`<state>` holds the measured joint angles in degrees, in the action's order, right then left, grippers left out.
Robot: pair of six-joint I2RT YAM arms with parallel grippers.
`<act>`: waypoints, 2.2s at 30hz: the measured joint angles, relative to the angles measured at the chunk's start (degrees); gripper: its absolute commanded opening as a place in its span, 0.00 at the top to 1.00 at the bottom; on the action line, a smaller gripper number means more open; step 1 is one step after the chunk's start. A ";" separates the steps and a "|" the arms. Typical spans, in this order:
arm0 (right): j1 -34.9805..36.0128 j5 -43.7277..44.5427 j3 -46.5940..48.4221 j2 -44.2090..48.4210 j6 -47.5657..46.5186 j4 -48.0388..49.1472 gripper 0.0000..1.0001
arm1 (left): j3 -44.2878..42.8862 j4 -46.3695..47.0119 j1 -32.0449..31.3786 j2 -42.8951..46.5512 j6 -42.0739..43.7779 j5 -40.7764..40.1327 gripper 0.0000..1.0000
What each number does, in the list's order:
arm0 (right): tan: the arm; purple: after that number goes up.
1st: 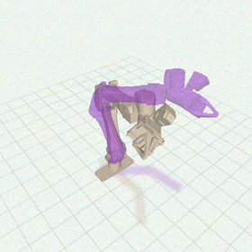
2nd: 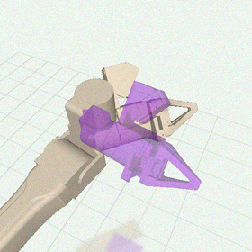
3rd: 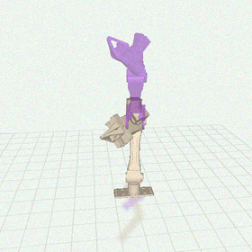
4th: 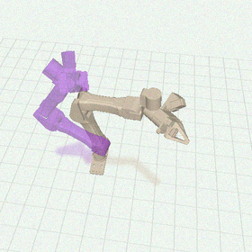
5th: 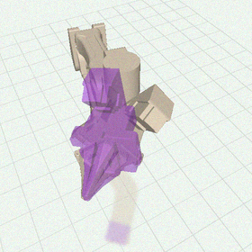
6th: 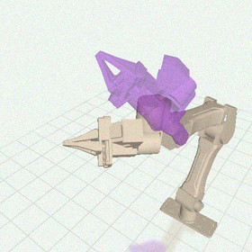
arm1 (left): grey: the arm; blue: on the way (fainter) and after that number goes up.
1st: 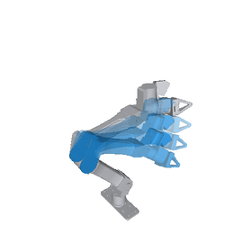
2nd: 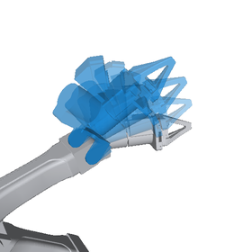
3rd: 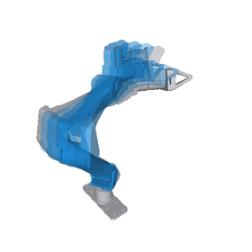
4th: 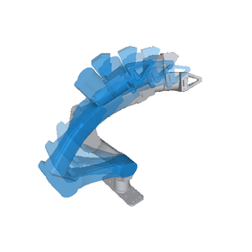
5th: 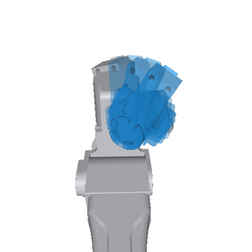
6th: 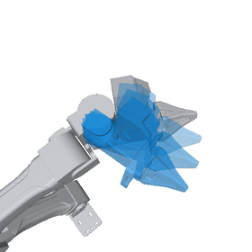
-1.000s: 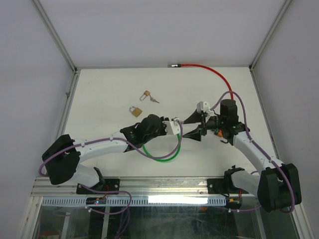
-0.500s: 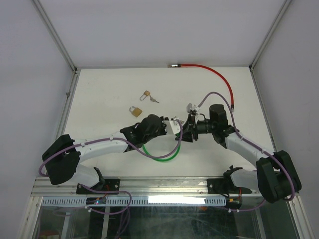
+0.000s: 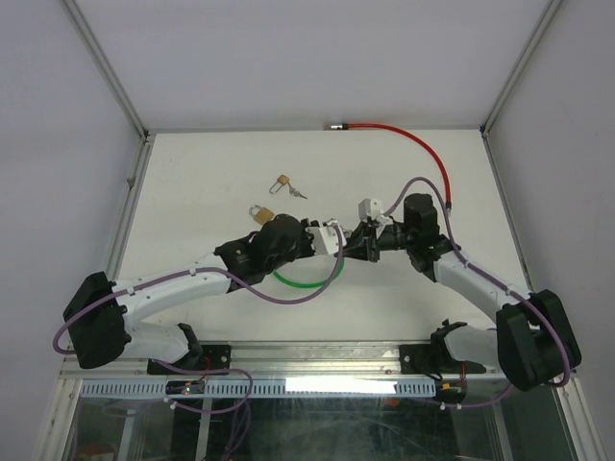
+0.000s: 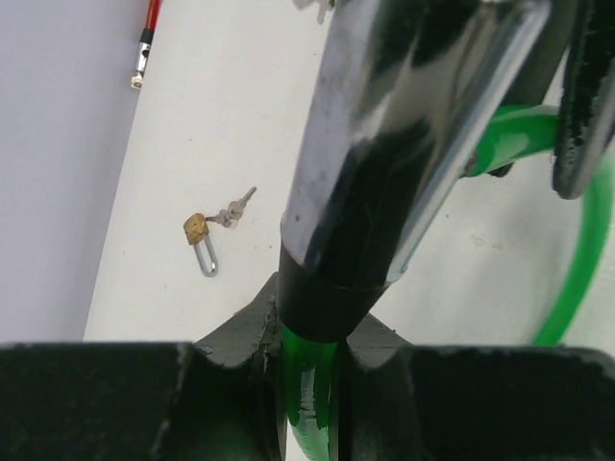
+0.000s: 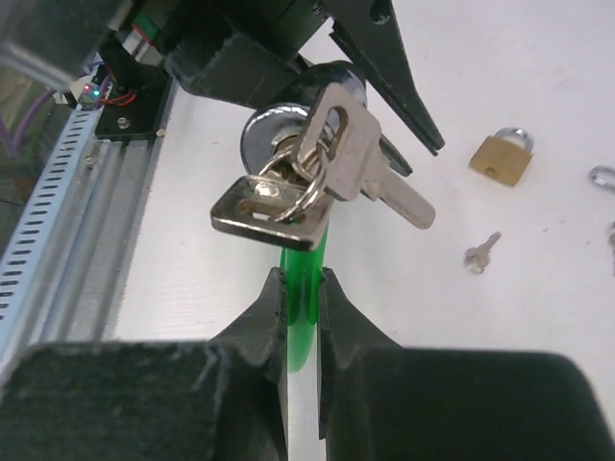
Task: Lock with the key
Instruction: Lock the lock.
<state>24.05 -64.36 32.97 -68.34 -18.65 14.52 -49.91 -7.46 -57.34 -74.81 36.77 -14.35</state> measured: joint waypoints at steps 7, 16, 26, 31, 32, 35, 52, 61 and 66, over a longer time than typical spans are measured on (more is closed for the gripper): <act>0.20 -3.45 2.49 -8.28 -3.10 9.84 1.00 | -0.50 -3.45 0.07 2.03 0.00 -2.40 1.00; 0.13 -5.77 2.43 -13.81 -3.80 19.21 1.00 | -0.50 -5.05 0.07 2.08 -1.66 -3.30 1.00; -0.76 -7.58 2.99 -13.14 -14.27 9.40 0.81 | 0.55 -4.98 -0.11 2.08 -4.44 0.52 1.00; -1.14 -7.85 3.39 -10.93 -20.48 2.34 0.75 | 0.66 -4.35 -0.76 2.05 -5.92 1.49 1.00; -1.27 -7.91 3.39 -10.78 -21.22 1.44 0.74 | 0.70 -4.00 -0.85 2.05 -6.21 1.55 1.00; -1.68 -8.02 3.39 -10.73 -22.91 -1.40 0.73 | 0.98 -2.60 -1.20 1.79 -7.23 1.55 1.00; -3.82 -7.69 5.29 -10.51 -28.35 -12.15 0.41 | 4.11 2.75 -1.20 1.64 -9.46 1.20 1.00; -7.50 -7.72 7.61 -6.97 -37.53 -22.97 0.24 | 5.73 4.09 -1.20 1.64 -10.45 0.96 1.00; -10.29 -7.80 9.88 -5.55 -43.43 -30.23 0.21 | 6.56 4.13 -1.20 1.68 -10.69 0.96 1.00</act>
<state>13.76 -72.16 42.85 -73.89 -62.08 -15.70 -43.35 -3.33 -58.54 -73.12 26.09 -13.39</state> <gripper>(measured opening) 0.774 0.153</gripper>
